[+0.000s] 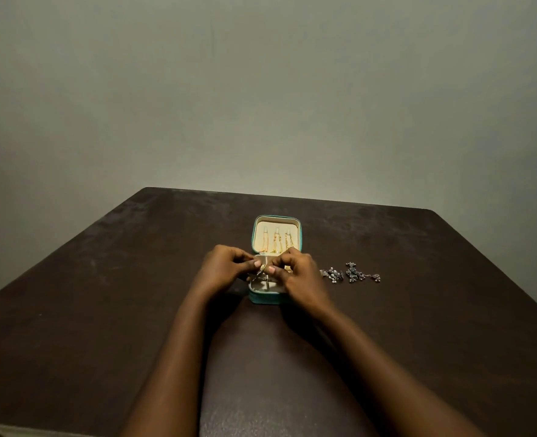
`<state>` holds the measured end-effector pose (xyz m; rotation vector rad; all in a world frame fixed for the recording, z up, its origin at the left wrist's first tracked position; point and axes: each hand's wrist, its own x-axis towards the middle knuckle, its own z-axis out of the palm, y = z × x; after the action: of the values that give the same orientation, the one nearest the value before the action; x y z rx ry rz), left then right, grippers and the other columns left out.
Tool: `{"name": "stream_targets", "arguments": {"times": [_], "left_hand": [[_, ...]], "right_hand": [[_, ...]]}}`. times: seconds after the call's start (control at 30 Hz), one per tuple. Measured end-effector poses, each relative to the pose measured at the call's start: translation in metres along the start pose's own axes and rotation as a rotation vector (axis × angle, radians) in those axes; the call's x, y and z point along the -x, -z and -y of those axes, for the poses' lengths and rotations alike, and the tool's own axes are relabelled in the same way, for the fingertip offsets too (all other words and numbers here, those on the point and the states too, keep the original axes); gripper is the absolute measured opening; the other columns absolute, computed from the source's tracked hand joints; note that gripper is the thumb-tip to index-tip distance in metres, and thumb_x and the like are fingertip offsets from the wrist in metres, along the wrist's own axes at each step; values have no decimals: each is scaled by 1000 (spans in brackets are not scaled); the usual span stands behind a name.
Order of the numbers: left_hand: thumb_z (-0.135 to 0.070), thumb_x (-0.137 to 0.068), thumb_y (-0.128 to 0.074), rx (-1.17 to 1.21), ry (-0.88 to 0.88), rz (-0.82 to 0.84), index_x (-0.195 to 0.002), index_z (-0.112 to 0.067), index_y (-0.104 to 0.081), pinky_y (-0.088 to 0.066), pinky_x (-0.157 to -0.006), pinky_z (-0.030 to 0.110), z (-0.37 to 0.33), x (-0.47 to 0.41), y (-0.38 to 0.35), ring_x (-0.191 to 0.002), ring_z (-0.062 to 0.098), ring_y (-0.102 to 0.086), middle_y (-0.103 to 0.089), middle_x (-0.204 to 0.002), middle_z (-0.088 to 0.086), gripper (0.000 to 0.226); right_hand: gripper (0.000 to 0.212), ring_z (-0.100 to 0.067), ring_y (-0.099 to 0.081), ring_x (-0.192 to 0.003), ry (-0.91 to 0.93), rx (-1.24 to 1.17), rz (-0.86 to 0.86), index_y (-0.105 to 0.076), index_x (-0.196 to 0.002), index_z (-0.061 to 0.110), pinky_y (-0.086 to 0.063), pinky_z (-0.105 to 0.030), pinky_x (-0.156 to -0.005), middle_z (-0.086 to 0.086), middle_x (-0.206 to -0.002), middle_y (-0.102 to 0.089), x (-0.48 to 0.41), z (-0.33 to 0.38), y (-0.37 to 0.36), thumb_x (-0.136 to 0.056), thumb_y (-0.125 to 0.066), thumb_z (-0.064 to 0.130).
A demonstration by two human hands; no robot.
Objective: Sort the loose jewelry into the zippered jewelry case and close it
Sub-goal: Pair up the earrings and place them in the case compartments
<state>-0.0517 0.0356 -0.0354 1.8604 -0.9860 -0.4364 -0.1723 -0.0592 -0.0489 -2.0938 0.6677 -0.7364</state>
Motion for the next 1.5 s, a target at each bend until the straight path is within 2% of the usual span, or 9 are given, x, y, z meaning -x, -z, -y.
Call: {"name": "stream_targets", "arguments": {"times": [0.1,0.17,0.3,0.47,0.67,0.9,1.2,1.37,1.5], "left_hand": [[-17,-80,-72,-91,-11,2,-92,-10,-75,-46,-56,7,4,-2,0,-49,-7,-59,-73,-75,4,14],[-18,-80,-72,-146,-30,4,-92,-12,-75,-46,-57,6,3,-2,0,-51,-8,-60,-74,-81,6,14],[-22,-82,-70,-269,-32,17,-97,-16,-74,-44,-69,17,0,0,0,-76,3,-61,-74,-94,3,17],[-24,-83,-68,-331,-25,17,-100,-17,-73,-36,-70,16,0,1,2,-81,3,-56,-72,-100,1,19],[-24,-82,-70,-332,14,39,-97,-18,-75,-42,-70,19,-1,2,-1,-78,6,-60,-73,-94,4,17],[-27,-84,-67,-267,30,23,-100,-17,-74,-39,-70,20,-3,3,0,-76,2,-55,-72,-95,2,19],[-27,-83,-69,-310,11,22,-98,-18,-74,-35,-53,7,-5,2,-4,-63,-6,-49,-64,-82,-3,18],[-30,-82,-68,-386,47,11,-93,-21,-75,-49,-70,24,-4,2,-6,-70,2,-57,-71,-90,-2,15],[-33,-85,-63,-515,59,-30,-92,-22,-74,-47,-69,28,-10,6,-11,-80,14,-60,-70,-92,0,17]], "right_hand": [[14,-12,-40,-91,94,118,-14,-69,-87,6,-26,-20,-68,2,-89,-54,4,1,-1,-87,-62,18],[16,-11,-36,-91,143,204,-26,-70,-89,7,-25,-21,-70,1,-91,-55,5,2,-4,-88,-61,21],[16,-20,-42,-97,221,304,-42,-70,-90,9,-33,-39,-82,1,-94,-57,8,3,-10,-88,-60,21],[16,-24,-43,-105,266,417,-111,-67,-96,11,-14,-30,-73,-2,-106,-60,12,5,-14,-90,-57,21],[22,-23,-37,-112,206,540,52,-70,-108,18,-16,-29,-75,0,-111,-58,11,5,-13,-90,-57,20],[15,-27,-49,-101,77,314,-130,-74,-94,4,-36,-30,-84,-11,-99,-62,4,1,-8,-83,-64,7],[21,-26,-45,-105,118,421,-1,-72,-101,9,-24,-27,-74,-9,-103,-59,7,4,-6,-90,-55,12],[25,-26,-44,-108,116,437,31,-72,-106,16,-32,-31,-85,-6,-105,-59,7,5,-2,-90,-54,9],[29,-25,-42,-112,96,520,45,-69,-113,20,-31,-30,-90,-5,-110,-55,6,2,-3,-91,-51,10]]}}
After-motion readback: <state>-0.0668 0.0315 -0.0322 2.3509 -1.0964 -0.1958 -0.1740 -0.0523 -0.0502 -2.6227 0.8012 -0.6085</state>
